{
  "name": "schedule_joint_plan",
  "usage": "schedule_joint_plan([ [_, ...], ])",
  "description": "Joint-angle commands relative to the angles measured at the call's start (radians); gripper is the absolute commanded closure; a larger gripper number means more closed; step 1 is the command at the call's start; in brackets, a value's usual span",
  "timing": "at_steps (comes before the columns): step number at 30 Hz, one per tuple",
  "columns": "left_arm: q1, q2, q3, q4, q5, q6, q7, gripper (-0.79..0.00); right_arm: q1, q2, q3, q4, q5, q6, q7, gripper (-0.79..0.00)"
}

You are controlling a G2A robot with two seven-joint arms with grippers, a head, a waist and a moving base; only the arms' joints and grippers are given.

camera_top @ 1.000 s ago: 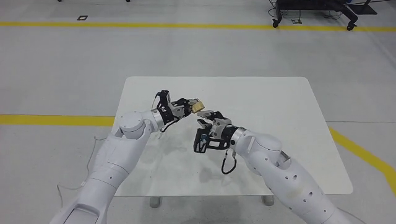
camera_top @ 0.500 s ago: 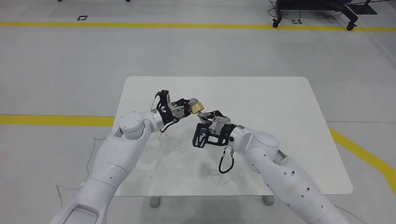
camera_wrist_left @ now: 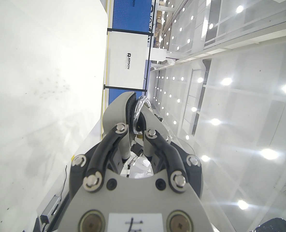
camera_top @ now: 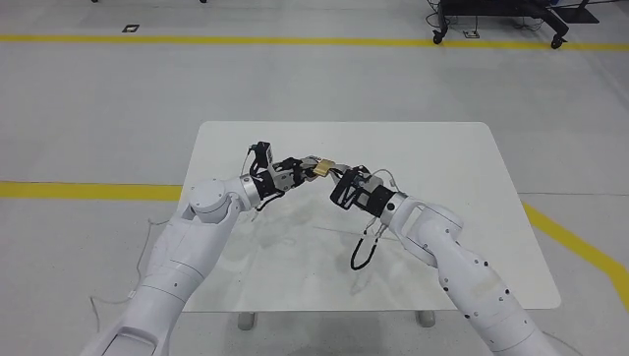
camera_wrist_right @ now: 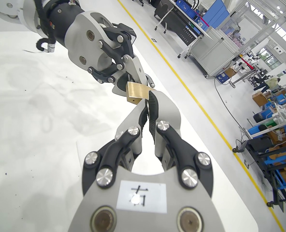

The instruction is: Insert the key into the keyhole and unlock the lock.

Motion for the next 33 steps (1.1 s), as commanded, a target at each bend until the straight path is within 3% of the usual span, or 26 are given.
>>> schedule_joint_plan([
  [1,0.001,0.0,-0.001,-0.001,0.001,-0.005,0.0,0.0,0.0,0.0,0.002,0.002,0.007,-0.009,-0.005,0.0],
  [6,0.002,0.0,-0.002,-0.002,0.003,-0.013,-0.002,0.0,-0.001,0.001,0.007,0.003,0.014,-0.021,-0.015,-0.018],
  [7,0.002,0.0,-0.003,-0.003,0.002,-0.015,-0.002,0.0,-0.003,0.001,0.01,0.001,0.016,-0.024,-0.017,-0.151],
  [8,0.003,0.0,-0.003,-0.002,0.002,-0.015,-0.002,0.0,-0.004,0.002,0.013,0.0,0.016,-0.027,-0.018,-0.206],
  [12,0.002,0.0,-0.004,-0.002,0.002,-0.015,-0.002,0.0,-0.022,0.007,0.04,-0.02,0.016,-0.034,-0.029,-0.271],
  [15,0.001,0.0,-0.004,-0.002,0.004,-0.014,-0.004,0.0,-0.05,0.015,0.086,-0.048,0.027,-0.035,-0.049,-0.388],
  [16,0.0,0.0,-0.004,-0.001,0.005,-0.014,-0.005,0.0,-0.062,0.019,0.106,-0.059,0.032,-0.037,-0.055,-0.757],
  [17,-0.001,0.0,-0.005,0.001,0.006,-0.015,-0.004,0.0,-0.076,0.022,0.133,-0.072,0.041,-0.037,-0.064,-0.785],
  [23,-0.037,-0.001,0.035,0.026,0.09,0.056,-0.024,0.0,-0.117,0.033,0.197,-0.109,0.071,-0.062,-0.092,-0.785],
  [28,-0.097,-0.014,0.146,0.043,0.272,0.12,-0.06,0.0,-0.117,0.033,0.197,-0.109,0.071,-0.062,-0.092,-0.785],
  [33,-0.151,-0.046,0.257,0.107,0.362,0.142,-0.054,0.0,-0.117,0.033,0.197,-0.109,0.071,-0.062,-0.092,-0.785],
])
